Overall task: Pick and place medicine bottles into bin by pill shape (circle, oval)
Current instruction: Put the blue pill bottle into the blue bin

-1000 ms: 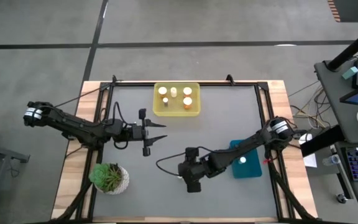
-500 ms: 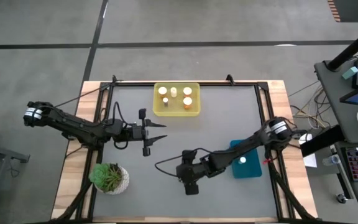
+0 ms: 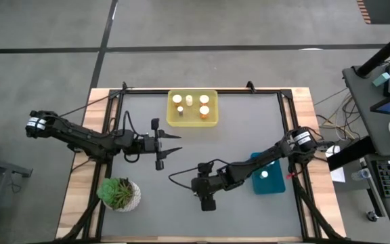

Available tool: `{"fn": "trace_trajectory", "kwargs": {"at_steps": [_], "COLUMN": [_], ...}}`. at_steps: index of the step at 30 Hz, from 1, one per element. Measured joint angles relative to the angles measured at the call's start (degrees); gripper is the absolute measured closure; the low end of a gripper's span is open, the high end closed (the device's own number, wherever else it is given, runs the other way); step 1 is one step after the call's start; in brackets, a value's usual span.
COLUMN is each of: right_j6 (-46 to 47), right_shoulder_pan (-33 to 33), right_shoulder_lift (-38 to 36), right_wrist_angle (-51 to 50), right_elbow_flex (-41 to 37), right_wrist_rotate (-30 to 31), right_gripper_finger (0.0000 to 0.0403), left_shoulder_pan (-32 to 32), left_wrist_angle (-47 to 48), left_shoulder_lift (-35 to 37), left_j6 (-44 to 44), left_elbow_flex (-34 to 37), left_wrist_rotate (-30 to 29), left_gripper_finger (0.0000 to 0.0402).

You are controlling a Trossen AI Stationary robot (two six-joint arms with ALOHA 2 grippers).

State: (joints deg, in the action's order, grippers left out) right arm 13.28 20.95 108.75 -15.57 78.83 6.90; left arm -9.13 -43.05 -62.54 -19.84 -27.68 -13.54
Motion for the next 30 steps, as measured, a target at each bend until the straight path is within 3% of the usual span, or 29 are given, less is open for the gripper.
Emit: {"fn": "trace_trajectory", "kwargs": {"at_steps": [16,25,30], "right_j6": [-0.22,-0.94,0.00], "right_shoulder_pan": [0.00,0.00,0.17], "right_shoulder_lift": [0.13,-0.39,-4.97], "right_wrist_angle": [0.02,-0.78,-6.91], "right_elbow_flex": [0.00,0.00,0.00], "right_wrist_rotate": [-0.75,-0.60,2.75], "right_gripper_finger": [0.0293,0.0291,0.0290], "left_shoulder_pan": [0.00,0.00,0.00], "left_wrist_angle": [0.01,0.00,0.02], "left_shoulder_lift": [0.00,0.00,0.00], "left_j6": [-0.02,-0.02,0.00], "left_elbow_flex": [0.00,0.00,0.04], "left_wrist_rotate": [0.00,0.00,0.00], "left_gripper_finger": [0.0246,0.0246,0.0246]}}
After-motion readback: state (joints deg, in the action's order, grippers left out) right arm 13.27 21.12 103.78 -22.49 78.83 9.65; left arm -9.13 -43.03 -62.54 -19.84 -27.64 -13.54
